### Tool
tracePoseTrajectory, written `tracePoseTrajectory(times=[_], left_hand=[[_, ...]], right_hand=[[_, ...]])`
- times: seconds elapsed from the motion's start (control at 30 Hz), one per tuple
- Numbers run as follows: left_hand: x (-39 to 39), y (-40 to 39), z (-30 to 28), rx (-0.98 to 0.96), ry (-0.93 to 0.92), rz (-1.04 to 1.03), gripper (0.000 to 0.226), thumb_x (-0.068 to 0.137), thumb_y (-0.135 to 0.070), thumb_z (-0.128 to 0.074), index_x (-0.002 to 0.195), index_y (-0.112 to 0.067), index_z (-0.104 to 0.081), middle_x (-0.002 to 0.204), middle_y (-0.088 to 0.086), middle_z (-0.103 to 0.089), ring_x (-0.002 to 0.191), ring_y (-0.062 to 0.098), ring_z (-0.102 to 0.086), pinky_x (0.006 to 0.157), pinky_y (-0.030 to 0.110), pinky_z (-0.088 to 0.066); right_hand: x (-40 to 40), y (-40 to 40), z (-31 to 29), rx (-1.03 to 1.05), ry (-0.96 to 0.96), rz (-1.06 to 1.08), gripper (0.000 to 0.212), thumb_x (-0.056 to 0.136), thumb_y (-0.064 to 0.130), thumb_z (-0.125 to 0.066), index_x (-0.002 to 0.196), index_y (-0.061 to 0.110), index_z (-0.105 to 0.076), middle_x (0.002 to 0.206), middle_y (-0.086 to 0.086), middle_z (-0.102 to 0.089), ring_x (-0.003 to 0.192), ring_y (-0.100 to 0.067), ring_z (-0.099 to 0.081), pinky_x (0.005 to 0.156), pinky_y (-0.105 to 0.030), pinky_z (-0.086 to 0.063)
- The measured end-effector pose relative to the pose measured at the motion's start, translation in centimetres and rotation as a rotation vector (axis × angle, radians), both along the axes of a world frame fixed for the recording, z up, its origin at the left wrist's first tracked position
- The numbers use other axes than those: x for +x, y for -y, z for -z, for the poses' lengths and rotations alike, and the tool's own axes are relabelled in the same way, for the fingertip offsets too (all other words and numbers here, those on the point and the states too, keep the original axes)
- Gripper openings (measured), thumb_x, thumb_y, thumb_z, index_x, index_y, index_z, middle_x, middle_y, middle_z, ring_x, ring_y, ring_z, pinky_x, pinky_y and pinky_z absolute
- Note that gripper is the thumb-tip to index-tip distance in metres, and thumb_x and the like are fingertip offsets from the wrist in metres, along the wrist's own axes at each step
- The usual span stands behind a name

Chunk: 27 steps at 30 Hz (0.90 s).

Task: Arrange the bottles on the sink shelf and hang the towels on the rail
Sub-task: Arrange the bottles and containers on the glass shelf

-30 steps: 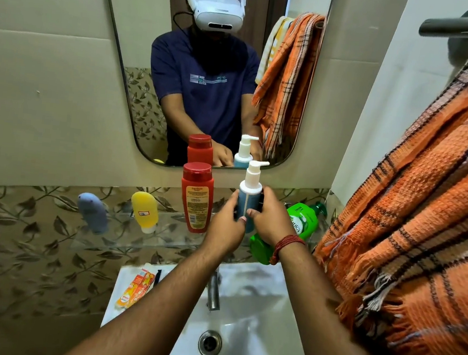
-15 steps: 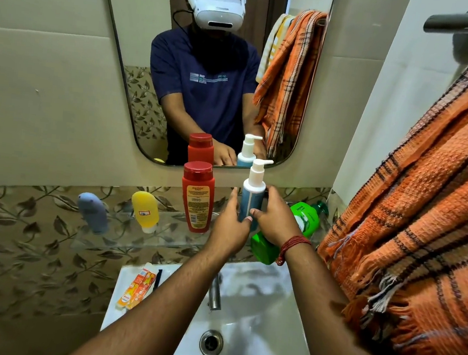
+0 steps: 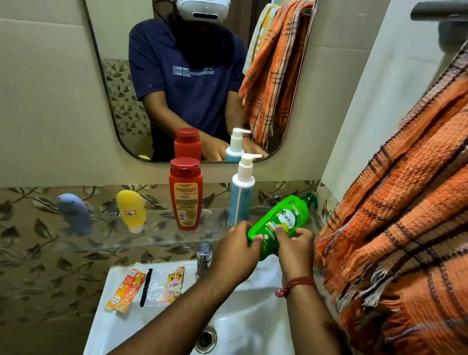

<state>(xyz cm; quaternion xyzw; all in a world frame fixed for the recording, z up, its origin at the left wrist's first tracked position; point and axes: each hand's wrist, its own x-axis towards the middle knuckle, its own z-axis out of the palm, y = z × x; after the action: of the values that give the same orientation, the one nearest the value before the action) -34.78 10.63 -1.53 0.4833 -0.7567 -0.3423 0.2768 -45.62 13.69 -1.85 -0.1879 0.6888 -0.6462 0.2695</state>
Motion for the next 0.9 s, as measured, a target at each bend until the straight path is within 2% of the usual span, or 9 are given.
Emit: tracePoseTrajectory(times=[0.1, 0.23, 0.3, 0.4, 0.5, 0.63, 0.7, 0.8, 0.9], left_hand=[[-0.2, 0.0, 0.1, -0.008, 0.007, 0.023, 0.026, 0.097, -0.036, -0.056, 0.118, -0.021, -0.057, 0.112, 0.004, -0.063, 0.1, 0.021, -0.062, 0.085, 0.044, -0.055], [-0.2, -0.6, 0.5, -0.065, -0.004, 0.091, 0.031, 0.096, -0.032, -0.058, 0.126, -0.024, -0.054, 0.115, 0.001, -0.06, 0.105, 0.021, -0.06, 0.089, 0.043, -0.052], [-0.3, -1.0, 0.7, -0.065, -0.05, 0.12, 0.038, 0.095, -0.025, -0.061, 0.132, -0.023, -0.052, 0.12, 0.0, -0.058, 0.109, 0.019, -0.059, 0.092, 0.041, -0.052], [-0.7, -0.9, 0.9, -0.083, -0.124, 0.13, 0.052, 0.09, -0.017, -0.067, 0.137, -0.026, -0.048, 0.123, -0.002, -0.059, 0.11, 0.016, -0.059, 0.093, 0.042, -0.054], [-1.7, -0.4, 0.3, -0.084, -0.161, 0.12, 0.069, 0.086, -0.009, -0.071, 0.143, -0.032, -0.041, 0.132, -0.004, -0.059, 0.117, 0.014, -0.059, 0.096, 0.041, -0.054], [-3.2, 0.3, -1.0, -0.098, -0.155, 0.122, 0.085, 0.086, 0.003, -0.064, 0.154, -0.032, -0.027, 0.142, -0.002, -0.054, 0.125, 0.015, -0.055, 0.101, 0.034, -0.051], [-3.9, 0.8, -1.2, -0.104, -0.119, 0.125, 0.085, 0.087, 0.002, -0.062, 0.156, -0.028, -0.023, 0.142, 0.0, -0.055, 0.125, 0.019, -0.056, 0.099, 0.036, -0.051], [-5.0, 1.1, -1.5, -0.062, -0.107, 0.159, 0.083, 0.089, -0.003, -0.059, 0.158, -0.022, -0.017, 0.144, 0.006, -0.055, 0.128, 0.025, -0.055, 0.101, 0.037, -0.049], [-5.7, 1.2, -1.6, -0.009, -0.148, 0.165, 0.08, 0.091, -0.006, -0.057, 0.159, -0.021, -0.016, 0.143, 0.007, -0.056, 0.128, 0.025, -0.056, 0.098, 0.031, -0.047]], right_hand=[[0.6, -0.4, -0.5, -0.082, 0.21, -0.012, 0.024, 0.095, 0.01, -0.064, 0.094, 0.026, -0.047, 0.134, -0.019, -0.054, 0.121, -0.036, -0.057, 0.106, -0.055, -0.044], [0.6, -1.3, -0.2, -0.131, 0.211, -0.014, 0.026, 0.097, 0.005, -0.059, 0.088, 0.027, -0.049, 0.135, -0.019, -0.056, 0.118, -0.032, -0.057, 0.105, -0.048, -0.046], [0.4, -1.5, -0.2, -0.167, 0.174, -0.035, 0.024, 0.097, 0.0, -0.056, 0.108, 0.021, -0.054, 0.129, -0.016, -0.058, 0.104, -0.024, -0.058, 0.084, -0.03, -0.054], [-0.3, -1.1, -0.4, -0.205, 0.037, -0.072, 0.059, 0.095, -0.008, -0.056, 0.147, 0.011, -0.035, 0.136, -0.016, -0.054, 0.104, -0.019, -0.058, 0.059, -0.011, -0.052], [-0.5, -0.3, -0.5, -0.211, -0.065, -0.082, 0.052, 0.095, -0.01, -0.053, 0.141, 0.013, -0.043, 0.133, -0.017, -0.058, 0.109, -0.024, -0.061, 0.063, -0.015, -0.055], [-0.4, 0.5, -1.5, -0.252, -0.082, -0.073, 0.047, 0.095, 0.0, -0.055, 0.125, 0.035, -0.048, 0.141, -0.015, -0.055, 0.127, -0.034, -0.056, 0.102, -0.056, -0.048], [-0.8, 0.7, -2.1, -0.24, -0.075, -0.111, 0.053, 0.096, -0.001, -0.054, 0.138, 0.029, -0.04, 0.147, -0.016, -0.048, 0.134, -0.035, -0.049, 0.113, -0.045, -0.038], [-1.9, 0.7, -2.8, -0.21, -0.148, -0.118, 0.057, 0.098, -0.007, -0.047, 0.15, 0.005, -0.028, 0.152, -0.018, -0.04, 0.14, -0.033, -0.04, 0.097, -0.01, -0.027], [-2.4, 0.7, -2.9, -0.226, -0.189, -0.098, 0.054, 0.097, -0.012, -0.046, 0.148, -0.004, -0.029, 0.151, -0.023, -0.039, 0.139, -0.036, -0.04, 0.093, -0.008, -0.028]])
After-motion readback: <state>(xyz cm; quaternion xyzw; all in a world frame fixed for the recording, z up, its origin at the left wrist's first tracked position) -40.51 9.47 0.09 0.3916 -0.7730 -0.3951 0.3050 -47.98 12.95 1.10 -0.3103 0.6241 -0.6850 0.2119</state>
